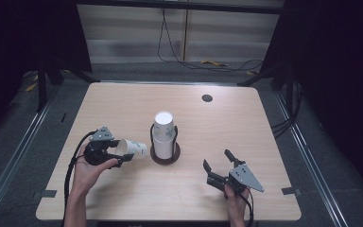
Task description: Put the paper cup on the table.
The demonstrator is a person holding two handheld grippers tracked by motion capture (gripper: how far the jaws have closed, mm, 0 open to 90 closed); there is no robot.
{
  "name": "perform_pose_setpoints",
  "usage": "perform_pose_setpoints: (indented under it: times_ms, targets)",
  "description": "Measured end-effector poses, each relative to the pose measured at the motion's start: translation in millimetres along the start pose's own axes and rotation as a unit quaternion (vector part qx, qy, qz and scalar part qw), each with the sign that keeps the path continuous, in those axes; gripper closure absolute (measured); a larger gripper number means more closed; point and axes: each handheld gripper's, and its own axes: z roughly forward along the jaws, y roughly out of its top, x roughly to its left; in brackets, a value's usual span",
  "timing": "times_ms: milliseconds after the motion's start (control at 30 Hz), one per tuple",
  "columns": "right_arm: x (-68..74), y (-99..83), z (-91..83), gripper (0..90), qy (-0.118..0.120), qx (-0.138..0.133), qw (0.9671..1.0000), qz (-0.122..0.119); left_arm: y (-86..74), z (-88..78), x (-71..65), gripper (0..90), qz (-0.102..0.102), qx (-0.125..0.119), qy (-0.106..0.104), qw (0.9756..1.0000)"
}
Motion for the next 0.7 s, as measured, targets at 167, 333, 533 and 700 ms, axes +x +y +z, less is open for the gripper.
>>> perform_pose_setpoints:
  times_ms: [167, 333, 533, 700]
  targets:
    - [0.8, 0.0, 0.1, 13.4, 0.002, 0.001, 1.0, -0.002, 7.1, 2.7, 3.4, 27.6, 0.0, 0.033, 0.002, 0.9995]
    - [0.2, -0.7, -1.5, 13.5, -0.001, -0.008, 1.0, 0.001, 19.6, 3.6, 1.9, 27.6, 0.019, 0.082, 0.024, 0.9961]
    - [0.5, -0.9, -2.2, 13.6, 0.0, -0.011, 0.9999, 0.0, 26.7, 7.2, 11.4, 27.5, 0.005, 0.106, 0.02, 0.9941]
    - [0.5, -1.1, -2.3, 13.6, 0.0, -0.014, 0.9999, -0.002, 35.3, 8.2, 20.7, 27.2, -0.002, 0.123, 0.009, 0.9924]
